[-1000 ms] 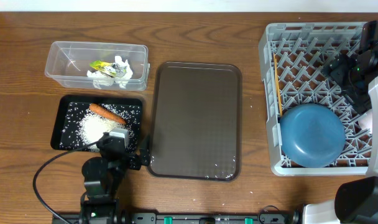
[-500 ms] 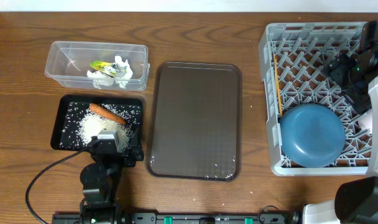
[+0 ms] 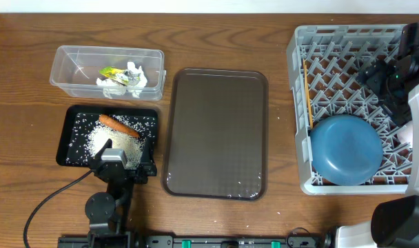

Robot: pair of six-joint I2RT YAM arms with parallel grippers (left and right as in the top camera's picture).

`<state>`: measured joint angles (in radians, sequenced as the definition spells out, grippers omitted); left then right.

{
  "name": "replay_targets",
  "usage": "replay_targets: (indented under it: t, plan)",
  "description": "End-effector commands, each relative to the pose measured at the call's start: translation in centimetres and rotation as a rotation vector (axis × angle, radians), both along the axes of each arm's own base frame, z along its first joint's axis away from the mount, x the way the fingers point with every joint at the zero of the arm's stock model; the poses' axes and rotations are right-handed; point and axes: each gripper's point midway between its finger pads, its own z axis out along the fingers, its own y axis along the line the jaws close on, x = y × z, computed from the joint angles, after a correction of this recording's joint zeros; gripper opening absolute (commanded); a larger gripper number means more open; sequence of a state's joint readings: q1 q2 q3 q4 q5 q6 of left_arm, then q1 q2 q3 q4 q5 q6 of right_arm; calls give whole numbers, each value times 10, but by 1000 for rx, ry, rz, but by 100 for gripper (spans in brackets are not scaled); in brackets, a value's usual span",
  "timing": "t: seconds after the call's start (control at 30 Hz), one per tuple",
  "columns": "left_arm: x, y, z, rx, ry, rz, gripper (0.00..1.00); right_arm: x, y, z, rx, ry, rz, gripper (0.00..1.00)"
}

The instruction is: Sort waste into correct bins and load items into the dishwasher rack

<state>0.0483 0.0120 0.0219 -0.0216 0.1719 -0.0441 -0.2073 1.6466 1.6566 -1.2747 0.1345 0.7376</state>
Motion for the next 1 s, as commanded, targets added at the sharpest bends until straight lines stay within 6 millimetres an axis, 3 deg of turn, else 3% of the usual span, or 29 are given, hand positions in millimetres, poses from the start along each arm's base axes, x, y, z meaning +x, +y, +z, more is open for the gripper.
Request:
replay_targets:
  t: [0.0,0.97]
  plan:
    - [-1,0,-15,20,40,0,98,-1,-3,3,-19,-2,2,99]
    - [1,0,-32,17,115,-1,98,-1,-3,3,-19,-2,4,99]
